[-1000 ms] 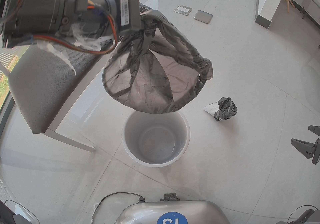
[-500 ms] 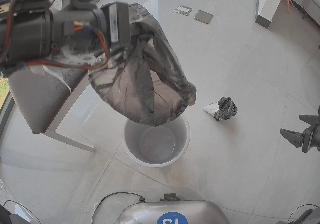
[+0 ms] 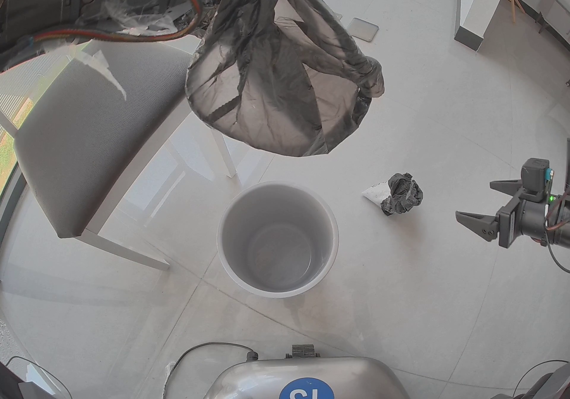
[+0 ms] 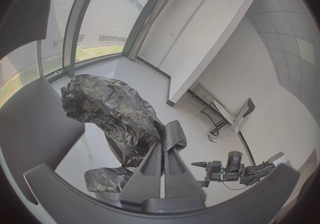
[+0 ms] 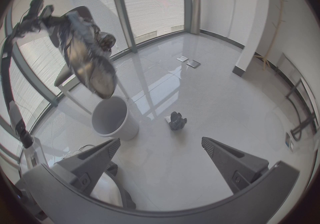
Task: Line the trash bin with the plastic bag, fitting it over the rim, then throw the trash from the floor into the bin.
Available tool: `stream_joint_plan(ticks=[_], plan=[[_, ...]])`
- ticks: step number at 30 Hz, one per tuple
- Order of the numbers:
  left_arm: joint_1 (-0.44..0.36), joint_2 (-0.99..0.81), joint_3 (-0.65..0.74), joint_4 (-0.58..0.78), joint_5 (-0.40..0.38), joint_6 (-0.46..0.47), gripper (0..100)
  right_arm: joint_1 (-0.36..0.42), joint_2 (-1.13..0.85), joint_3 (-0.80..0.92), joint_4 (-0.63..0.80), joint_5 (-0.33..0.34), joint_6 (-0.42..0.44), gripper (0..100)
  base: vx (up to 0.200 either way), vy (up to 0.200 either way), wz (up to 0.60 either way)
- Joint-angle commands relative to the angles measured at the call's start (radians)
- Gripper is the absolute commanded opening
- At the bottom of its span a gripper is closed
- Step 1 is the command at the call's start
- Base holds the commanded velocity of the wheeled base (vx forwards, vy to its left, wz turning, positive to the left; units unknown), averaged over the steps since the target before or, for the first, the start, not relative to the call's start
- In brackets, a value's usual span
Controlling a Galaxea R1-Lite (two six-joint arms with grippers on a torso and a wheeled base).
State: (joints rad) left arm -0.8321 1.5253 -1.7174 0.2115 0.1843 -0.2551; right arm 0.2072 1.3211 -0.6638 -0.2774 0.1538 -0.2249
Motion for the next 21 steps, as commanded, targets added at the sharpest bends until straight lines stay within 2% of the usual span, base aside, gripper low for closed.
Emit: stream_joint_plan(ticks=[1, 5, 11, 13, 19, 21], plan=[[-0.002, 0.004, -0.005, -0.001, 0.000, -0.003, 0, 0.043, 0.159, -0.079, -0.082, 0.023, -0.001, 100, 0.000, 0.000, 0.00], [-0.002, -0.001, -0.005, 0.000, -0.009, -0.003, 0, 0.072, 0.244, -0.149, -0.141, 0.085, 0.004, 100, 0.000, 0.000, 0.00], [-0.002, 0.009, -0.017, -0.006, -0.012, -0.006, 0, 0.127, 0.325, -0.255, -0.151, 0.090, 0.012, 100, 0.000, 0.000, 0.00], [-0.002, 0.030, -0.062, -0.004, -0.012, -0.018, 0, 0.172, 0.374, -0.309, -0.151, 0.090, 0.025, 100, 0.000, 0.000, 0.00], [-0.012, 0.039, -0.105, 0.005, -0.012, -0.021, 0, 0.182, 0.425, -0.339, -0.169, 0.096, 0.022, 100, 0.000, 0.000, 0.00], [-0.024, 0.036, -0.108, 0.006, -0.012, -0.026, 0, 0.182, 0.449, -0.344, -0.240, 0.119, 0.030, 100, 0.000, 0.000, 0.00]])
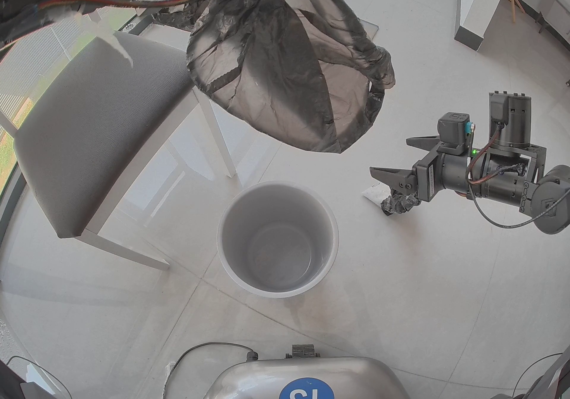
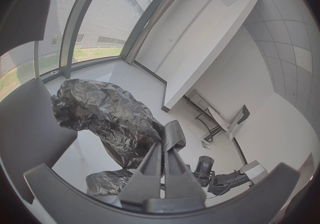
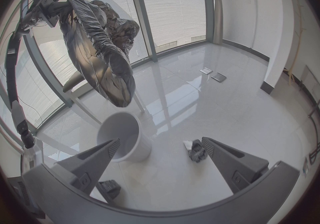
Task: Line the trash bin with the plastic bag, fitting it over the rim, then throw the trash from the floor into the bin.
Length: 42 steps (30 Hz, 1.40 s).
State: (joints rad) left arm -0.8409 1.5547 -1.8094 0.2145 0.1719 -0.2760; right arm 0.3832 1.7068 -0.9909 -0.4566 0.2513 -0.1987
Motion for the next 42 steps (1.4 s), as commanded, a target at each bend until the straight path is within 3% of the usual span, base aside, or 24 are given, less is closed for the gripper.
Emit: stream_joint_plan(ticks=[1, 29, 34, 35, 42], plan=[[-0.017, 0.005, -0.016, 0.003, 0.000, -0.005, 0, 0.006, 0.071, -0.017, -0.086, 0.039, 0.004, 100, 0.000, 0.000, 0.00], [-0.052, 0.002, -0.057, 0.000, -0.014, -0.031, 0, 0.043, 0.155, -0.233, -0.122, 0.049, 0.059, 100, 0.000, 0.000, 0.00], [-0.052, 0.007, -0.070, -0.003, -0.015, -0.034, 0, 0.043, 0.169, -0.230, -0.142, 0.079, 0.061, 100, 0.000, 0.000, 0.00], [-0.052, 0.008, -0.071, -0.003, -0.015, -0.034, 0, 0.043, 0.174, -0.230, -0.151, 0.079, 0.065, 0, 0.000, 0.000, 0.00], [-0.050, 0.013, -0.076, -0.007, -0.014, -0.051, 0, 0.056, 0.175, -0.223, -0.168, 0.072, 0.087, 0, 0.000, 0.000, 0.00]])
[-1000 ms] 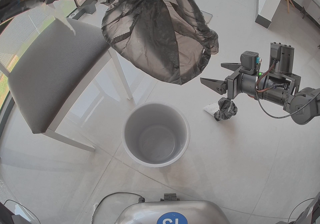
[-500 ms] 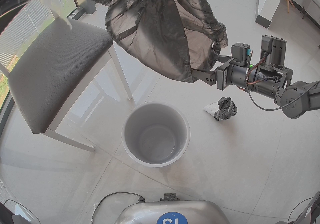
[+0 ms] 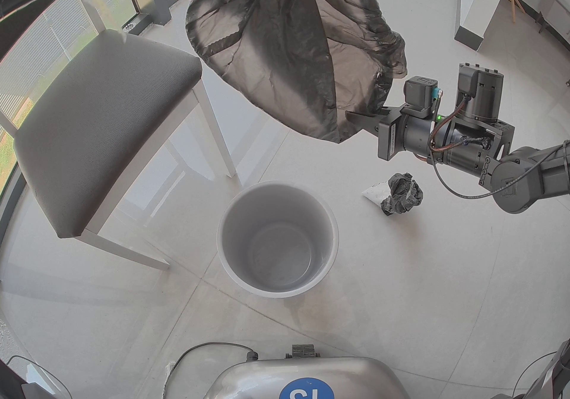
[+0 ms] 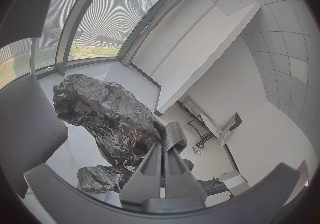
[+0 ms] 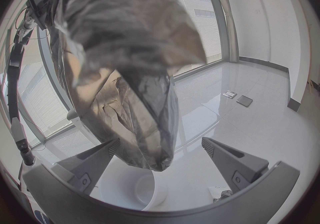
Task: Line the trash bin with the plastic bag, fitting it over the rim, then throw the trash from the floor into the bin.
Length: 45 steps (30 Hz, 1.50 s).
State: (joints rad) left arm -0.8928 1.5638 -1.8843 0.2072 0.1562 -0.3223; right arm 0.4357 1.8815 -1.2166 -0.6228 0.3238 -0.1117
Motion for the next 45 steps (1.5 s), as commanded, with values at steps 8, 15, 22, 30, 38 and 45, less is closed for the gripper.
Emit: stream_joint_plan(ticks=[8, 15, 22, 30, 38, 45], plan=[[0.009, 0.010, 0.013, 0.006, 0.002, -0.004, 0, 0.006, -0.001, 0.025, -0.005, -0.003, -0.006, 0, 0.000, 0.000, 0.00], [0.035, -0.015, 0.105, 0.178, 0.019, -0.001, 0, 0.038, -0.048, 0.160, -0.054, 0.001, -0.008, 0, 0.000, 0.000, 0.00], [0.063, -0.080, 0.240, 0.396, 0.025, -0.003, 0, 0.130, -0.209, 0.497, -0.054, -0.003, -0.009, 0, 0.000, 0.000, 0.00], [0.078, -0.094, 0.333, 0.495, 0.019, -0.004, 0, 0.209, -0.309, 0.744, -0.049, -0.002, -0.009, 0, 0.000, 0.000, 0.00], [0.095, -0.084, 0.447, 0.515, -0.001, 0.000, 0, 0.236, -0.312, 0.819, -0.043, -0.002, 0.004, 0, 0.000, 0.000, 0.00], [0.094, -0.041, 0.476, 0.523, -0.043, 0.002, 0, 0.256, -0.255, 0.870, -0.046, 0.003, 0.064, 0, 0.000, 0.000, 0.00]])
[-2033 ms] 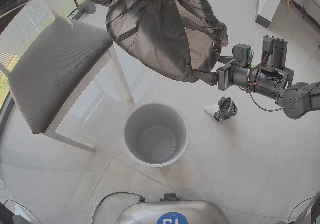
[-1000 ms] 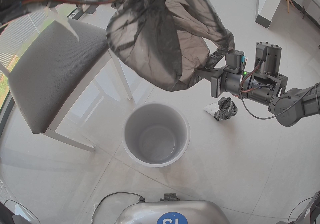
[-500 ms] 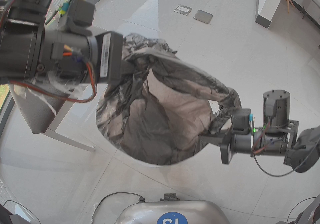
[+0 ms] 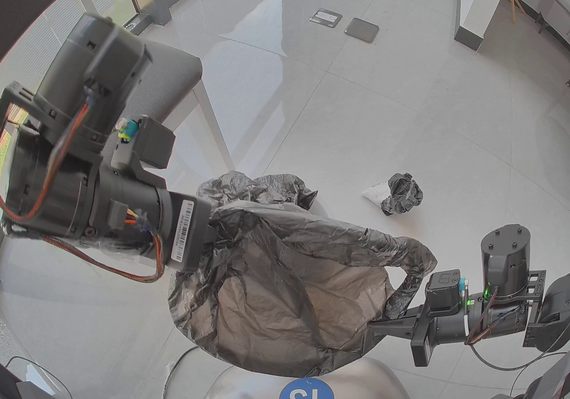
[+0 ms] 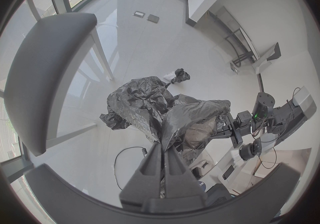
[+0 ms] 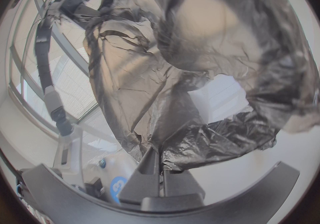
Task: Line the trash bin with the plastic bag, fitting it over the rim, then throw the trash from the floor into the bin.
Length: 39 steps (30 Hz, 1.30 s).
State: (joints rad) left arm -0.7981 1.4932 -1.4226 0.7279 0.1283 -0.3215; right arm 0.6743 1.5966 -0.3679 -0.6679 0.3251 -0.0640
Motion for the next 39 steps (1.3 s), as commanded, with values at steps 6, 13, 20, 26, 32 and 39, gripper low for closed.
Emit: stream_joint_plan(ticks=[6, 13, 20, 26, 32, 39], plan=[[-0.001, 0.114, 0.005, -0.013, -0.041, 0.009, 0, 0.025, 0.109, 0.009, -0.009, 0.006, 0.067, 0, 0.000, 0.000, 0.00], [0.026, 0.208, -0.044, -0.021, -0.044, 0.012, 0, -0.024, 0.209, -0.066, -0.010, 0.006, 0.069, 0, 0.000, 0.000, 0.00], [0.106, 0.323, -0.167, -0.065, -0.058, 0.055, 0, -0.125, 0.243, -0.121, -0.010, 0.006, 0.067, 0, 0.000, 0.000, 0.00], [0.160, 0.398, -0.239, -0.065, -0.058, 0.061, 0, -0.197, 0.244, -0.140, -0.012, 0.006, 0.069, 0, 0.000, 0.000, 0.00], [0.201, 0.441, -0.239, -0.065, -0.055, 0.055, 0, -0.226, 0.264, -0.206, -0.010, 0.006, 0.070, 0, 0.000, 0.000, 0.00], [0.260, 0.455, -0.262, -0.076, -0.047, 0.050, 0, -0.239, 0.279, -0.339, -0.009, 0.006, 0.113, 0, 0.000, 0.000, 0.00]])
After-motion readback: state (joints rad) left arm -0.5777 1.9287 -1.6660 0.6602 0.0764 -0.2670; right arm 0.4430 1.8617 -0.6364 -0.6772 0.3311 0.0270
